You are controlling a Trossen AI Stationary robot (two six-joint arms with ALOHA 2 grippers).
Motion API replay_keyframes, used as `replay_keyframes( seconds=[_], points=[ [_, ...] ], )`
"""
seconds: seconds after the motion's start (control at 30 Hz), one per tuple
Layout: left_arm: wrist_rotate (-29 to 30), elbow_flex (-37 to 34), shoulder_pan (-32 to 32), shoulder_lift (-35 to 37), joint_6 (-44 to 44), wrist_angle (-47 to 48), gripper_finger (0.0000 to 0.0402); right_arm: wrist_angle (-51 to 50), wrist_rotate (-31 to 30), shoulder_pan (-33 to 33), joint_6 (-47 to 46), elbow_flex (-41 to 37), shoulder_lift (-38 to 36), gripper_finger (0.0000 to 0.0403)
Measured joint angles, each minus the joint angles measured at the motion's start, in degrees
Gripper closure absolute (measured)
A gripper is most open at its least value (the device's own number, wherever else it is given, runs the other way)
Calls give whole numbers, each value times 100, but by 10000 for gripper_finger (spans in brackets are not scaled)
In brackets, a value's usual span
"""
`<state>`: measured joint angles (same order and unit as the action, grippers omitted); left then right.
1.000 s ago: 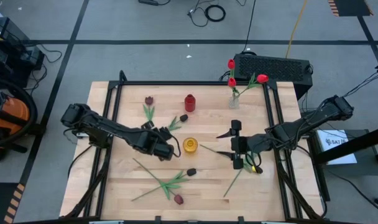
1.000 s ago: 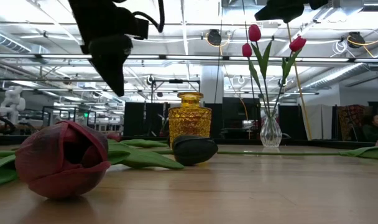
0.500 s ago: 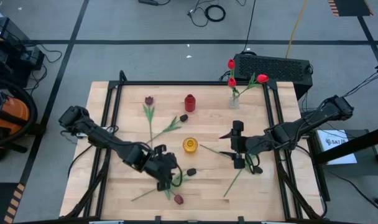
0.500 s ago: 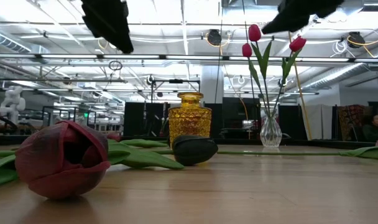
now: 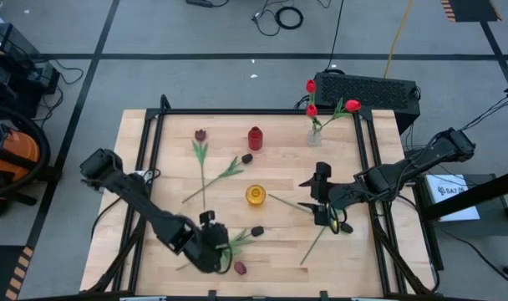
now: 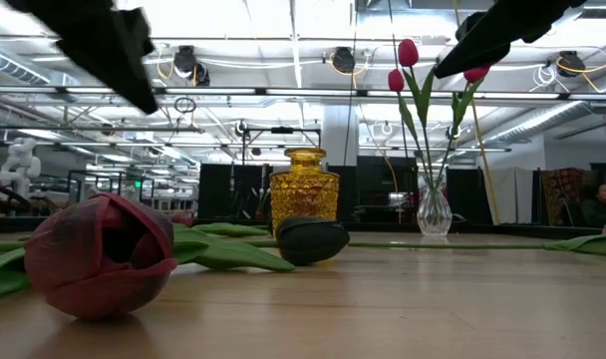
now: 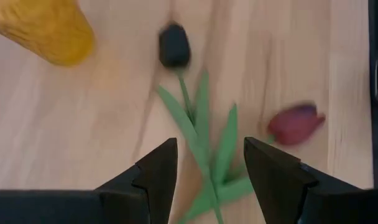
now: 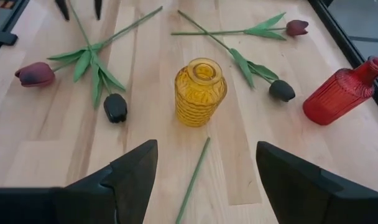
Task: Sort flowers into vase by color
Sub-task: Put the bottom right black flower into the red vase
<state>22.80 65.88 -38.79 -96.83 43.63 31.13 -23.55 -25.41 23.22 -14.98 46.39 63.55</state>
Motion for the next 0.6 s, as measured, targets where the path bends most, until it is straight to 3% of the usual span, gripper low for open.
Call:
replay_keyframes(
  seconds=[0.33,0.6],
  points=[
    [897,-6,-482,-660,2,-164,210,-87,2,0,-483,2,0,138],
    [1189,-6,-391,-1013,96,-593,210,-900,134,112,-1729,-94,117,138]
  ],
)
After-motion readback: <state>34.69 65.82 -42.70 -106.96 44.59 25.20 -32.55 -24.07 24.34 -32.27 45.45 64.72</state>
